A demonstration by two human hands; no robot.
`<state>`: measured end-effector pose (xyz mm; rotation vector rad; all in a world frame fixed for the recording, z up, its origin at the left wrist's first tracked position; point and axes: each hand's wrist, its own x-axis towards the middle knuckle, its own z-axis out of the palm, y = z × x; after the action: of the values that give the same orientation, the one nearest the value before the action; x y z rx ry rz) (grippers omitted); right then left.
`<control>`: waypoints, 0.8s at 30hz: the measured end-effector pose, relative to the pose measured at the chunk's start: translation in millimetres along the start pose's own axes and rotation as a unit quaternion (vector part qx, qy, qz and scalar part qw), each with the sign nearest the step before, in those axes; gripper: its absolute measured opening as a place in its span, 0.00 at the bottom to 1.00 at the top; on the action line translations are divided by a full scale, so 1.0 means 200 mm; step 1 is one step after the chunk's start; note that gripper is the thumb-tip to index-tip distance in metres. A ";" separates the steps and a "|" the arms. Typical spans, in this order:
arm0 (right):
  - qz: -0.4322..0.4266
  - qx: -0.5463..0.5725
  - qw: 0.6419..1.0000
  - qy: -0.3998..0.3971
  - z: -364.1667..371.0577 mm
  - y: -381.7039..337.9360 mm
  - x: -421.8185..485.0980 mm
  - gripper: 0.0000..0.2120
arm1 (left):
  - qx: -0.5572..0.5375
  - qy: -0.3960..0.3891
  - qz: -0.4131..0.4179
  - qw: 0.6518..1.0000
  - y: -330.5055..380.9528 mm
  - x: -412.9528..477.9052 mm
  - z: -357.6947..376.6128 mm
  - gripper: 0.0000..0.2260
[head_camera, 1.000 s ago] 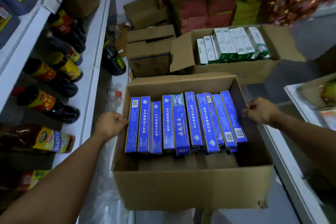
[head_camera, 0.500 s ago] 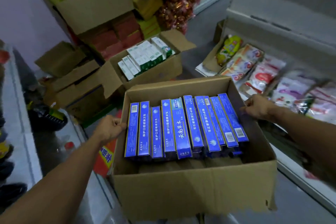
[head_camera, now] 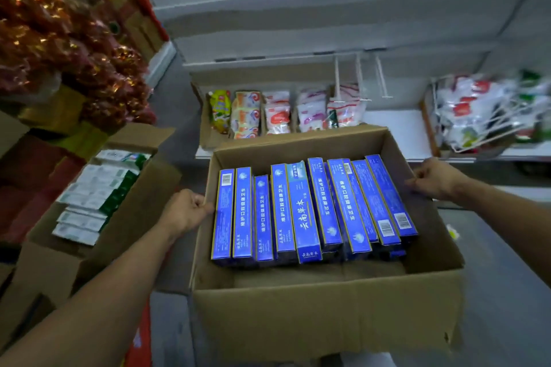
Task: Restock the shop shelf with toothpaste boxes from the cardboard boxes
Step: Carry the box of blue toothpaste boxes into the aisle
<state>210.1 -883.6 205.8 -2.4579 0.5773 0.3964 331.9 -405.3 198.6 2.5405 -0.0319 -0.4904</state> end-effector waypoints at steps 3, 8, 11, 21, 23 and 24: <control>0.073 0.032 0.996 0.048 -0.08 0.29 -0.18 0.23 | 0.038 -0.044 0.062 0.996 0.32 0.12 0.12 0.20; 0.187 0.089 0.973 0.100 -0.22 0.79 -0.44 0.22 | 0.083 -0.117 0.159 0.977 0.91 0.22 0.42 0.16; 0.237 0.124 0.957 0.114 -0.33 1.12 -0.59 0.22 | 0.109 -0.155 0.201 0.961 1.28 0.22 0.67 0.16; 0.357 0.212 0.889 0.193 -0.69 2.10 -1.13 0.14 | 0.165 -0.238 0.350 0.891 2.49 0.06 1.55 0.17; 0.369 0.229 0.876 0.211 -0.76 2.26 -1.23 0.15 | 0.170 -0.250 0.376 0.876 2.72 0.01 1.71 0.18; 0.375 0.235 0.870 0.219 -0.80 2.33 -1.27 0.16 | 0.168 -0.259 0.385 0.870 2.84 -0.01 1.79 0.18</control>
<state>-211.9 -1244.3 215.1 -1.7615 1.6236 -0.0377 247.9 -1070.5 214.1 2.3490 -1.3683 -0.8515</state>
